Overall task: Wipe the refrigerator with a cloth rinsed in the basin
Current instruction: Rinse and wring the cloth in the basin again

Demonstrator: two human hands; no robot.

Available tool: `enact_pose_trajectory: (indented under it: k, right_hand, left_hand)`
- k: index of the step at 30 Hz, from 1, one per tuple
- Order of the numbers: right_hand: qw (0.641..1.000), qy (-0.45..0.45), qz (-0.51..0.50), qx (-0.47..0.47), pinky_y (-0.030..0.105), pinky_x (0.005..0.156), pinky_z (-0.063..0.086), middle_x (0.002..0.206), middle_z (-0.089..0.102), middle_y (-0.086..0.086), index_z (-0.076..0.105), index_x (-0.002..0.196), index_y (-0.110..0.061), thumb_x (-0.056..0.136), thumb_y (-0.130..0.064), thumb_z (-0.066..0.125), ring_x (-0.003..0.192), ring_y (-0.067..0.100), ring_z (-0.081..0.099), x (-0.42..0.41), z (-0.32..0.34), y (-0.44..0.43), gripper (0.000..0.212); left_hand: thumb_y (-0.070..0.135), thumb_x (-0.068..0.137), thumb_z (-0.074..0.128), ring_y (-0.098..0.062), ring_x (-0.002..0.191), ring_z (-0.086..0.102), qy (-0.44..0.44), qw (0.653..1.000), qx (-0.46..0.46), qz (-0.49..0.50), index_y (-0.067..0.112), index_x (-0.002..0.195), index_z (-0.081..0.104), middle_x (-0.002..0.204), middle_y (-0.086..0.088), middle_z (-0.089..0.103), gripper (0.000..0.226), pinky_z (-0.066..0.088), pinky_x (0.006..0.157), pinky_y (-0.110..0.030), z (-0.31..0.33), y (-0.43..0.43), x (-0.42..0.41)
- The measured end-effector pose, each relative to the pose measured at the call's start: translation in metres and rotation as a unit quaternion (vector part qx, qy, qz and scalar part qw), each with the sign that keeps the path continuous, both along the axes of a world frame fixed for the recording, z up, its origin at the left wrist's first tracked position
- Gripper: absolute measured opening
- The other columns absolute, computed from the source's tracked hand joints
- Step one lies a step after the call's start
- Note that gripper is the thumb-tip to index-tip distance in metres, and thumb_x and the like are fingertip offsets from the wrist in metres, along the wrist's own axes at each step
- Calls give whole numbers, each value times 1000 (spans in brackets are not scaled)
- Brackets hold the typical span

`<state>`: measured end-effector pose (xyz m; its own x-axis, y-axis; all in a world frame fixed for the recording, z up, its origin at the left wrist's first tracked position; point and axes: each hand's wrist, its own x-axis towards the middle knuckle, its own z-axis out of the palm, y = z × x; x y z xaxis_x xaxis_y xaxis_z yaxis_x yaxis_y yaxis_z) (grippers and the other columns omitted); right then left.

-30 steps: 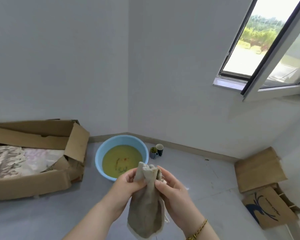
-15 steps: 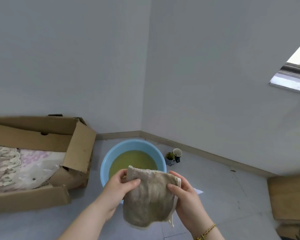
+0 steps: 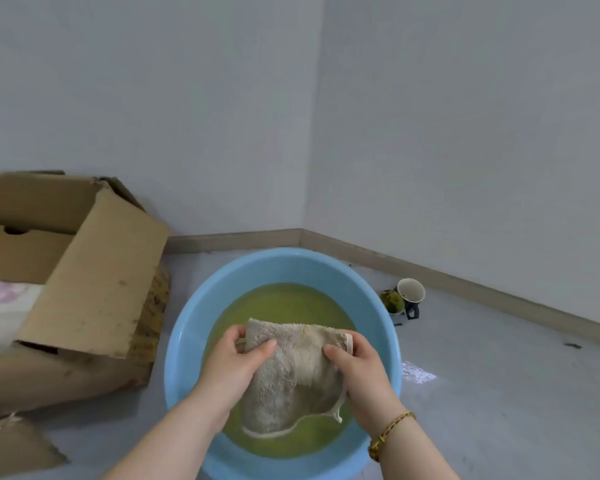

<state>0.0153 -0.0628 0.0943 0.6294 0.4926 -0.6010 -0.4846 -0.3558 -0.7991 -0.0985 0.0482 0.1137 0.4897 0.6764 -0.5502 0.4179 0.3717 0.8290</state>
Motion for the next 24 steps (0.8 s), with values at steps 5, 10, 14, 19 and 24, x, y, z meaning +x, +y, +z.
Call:
enact_pose_trajectory:
  k: [5, 10, 14, 19, 24]
  right_hand:
    - [966, -186, 128, -124, 7, 49, 39, 88, 53, -1, 38, 111, -19, 87, -10, 54, 65, 7, 50, 6, -94, 39, 30]
    - [872, -309, 288, -248, 26, 94, 42, 131, 46, 7, 35, 134, -15, 86, -26, 57, 118, 22, 49, 19, -161, 60, 55]
    - [826, -332, 318, -326, 30, 92, 42, 126, 49, 10, 39, 126, -11, 86, -31, 57, 119, 27, 47, 20, -175, 62, 49]
    - [850, -261, 275, -367, 30, 89, 43, 119, 55, 8, 39, 118, -6, 84, -29, 61, 114, 26, 52, 21, -180, 61, 46]
    - [963, -63, 142, -220, 33, 79, 53, 86, 64, 11, 57, 103, 4, 82, -10, 62, 89, 26, 61, 27, -179, 67, 26]
  left_hand:
    - [19, 83, 64, -17, 80, 60, 61, 992, 105, -17, 18, 103, 45, 91, 0, 60, 28, 49, 67, -29, -107, 28, 21]
    - [23, 83, 64, -18, 89, 52, 107, 976, 165, -90, 10, 123, 40, 104, -1, 53, 49, 41, 75, -25, -181, 49, 42]
    - [21, 84, 63, -22, 102, 55, 133, 967, 173, -133, 11, 134, 32, 125, -8, 54, 60, 40, 74, -24, -203, 55, 46]
    - [25, 87, 58, -26, 122, 47, 204, 940, 193, -193, 9, 139, 27, 138, -9, 45, 63, 40, 91, -30, -211, 54, 46]
    - [14, 91, 50, -28, 101, 53, 131, 986, 62, -78, 9, 109, 48, 103, -11, 57, 19, 41, 83, -29, -211, 52, 49]
